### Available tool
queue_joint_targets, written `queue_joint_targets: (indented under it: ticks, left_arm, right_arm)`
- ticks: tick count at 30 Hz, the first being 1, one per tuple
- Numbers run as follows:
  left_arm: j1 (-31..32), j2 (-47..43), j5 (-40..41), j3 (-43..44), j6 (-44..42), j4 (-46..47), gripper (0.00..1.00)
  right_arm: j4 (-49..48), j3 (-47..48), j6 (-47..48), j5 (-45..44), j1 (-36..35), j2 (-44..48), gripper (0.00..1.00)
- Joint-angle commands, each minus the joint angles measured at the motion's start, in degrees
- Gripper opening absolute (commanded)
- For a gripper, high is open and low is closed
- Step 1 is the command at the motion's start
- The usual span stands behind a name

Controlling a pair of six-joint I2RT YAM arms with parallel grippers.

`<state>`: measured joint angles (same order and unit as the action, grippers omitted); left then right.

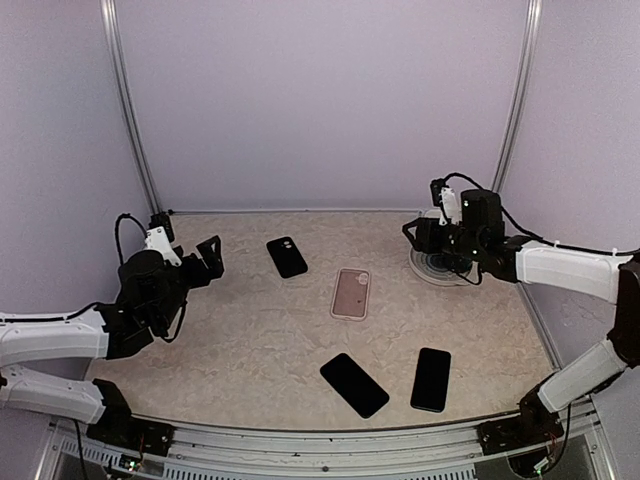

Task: Put the phone into the phone case

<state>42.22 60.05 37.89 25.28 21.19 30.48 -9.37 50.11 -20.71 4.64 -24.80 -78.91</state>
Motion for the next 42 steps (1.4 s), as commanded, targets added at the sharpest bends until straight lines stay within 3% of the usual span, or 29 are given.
queue_joint_targets:
  ticks: [1,6,10,17,20,27,29,32,34,42]
  left_arm:
    - [0.6,2.5,-2.7,2.1,-0.9,0.2,0.99]
    - [1.7,5.4,-3.1,3.9,-0.5,-0.8,0.99]
    - [2.9,7.1,-2.5,4.5,-0.7,-0.8,0.99]
    - [3.9,10.2,-1.9,5.9,-0.7,-0.9,0.99]
    - [4.3,11.2,-1.0,6.7,-0.8,-1.6,0.99]
    - [4.5,10.9,1.3,7.2,-2.3,-2.7,0.99]
    - [4.5,10.6,1.5,7.2,-2.7,-2.7,0.99]
    - [4.4,10.1,1.9,7.2,-2.9,-2.8,0.99]
    - [4.5,9.8,1.9,7.2,-2.9,-3.0,0.99]
    - [4.5,9.5,1.8,7.1,-2.7,-3.5,0.99]
  right_arm:
    - [9.5,8.3,1.7,-5.1,-3.1,-11.1,0.55]
    - [15.0,16.2,3.3,-9.9,-7.3,-23.4,0.55]
    - [16.9,19.6,3.3,-8.8,-8.9,-29.4,0.55]
    - [18.4,24.4,3.3,-7.5,-11.5,-36.8,0.54]
    - [19.5,25.5,3.1,-7.0,-11.6,-39.1,0.47]
    - [20.2,24.2,2.4,-7.0,-11.6,-39.1,0.44]
    - [19.6,23.5,2.5,-6.3,-11.7,-38.9,0.34]
    - [19.6,23.1,3.2,-4.8,-12.1,-38.9,0.09]
    - [20.8,23.0,3.5,-5.7,-12.3,-38.3,0.0]
    - [23.4,16.5,4.3,-9.9,-12.7,-29.3,0.0]
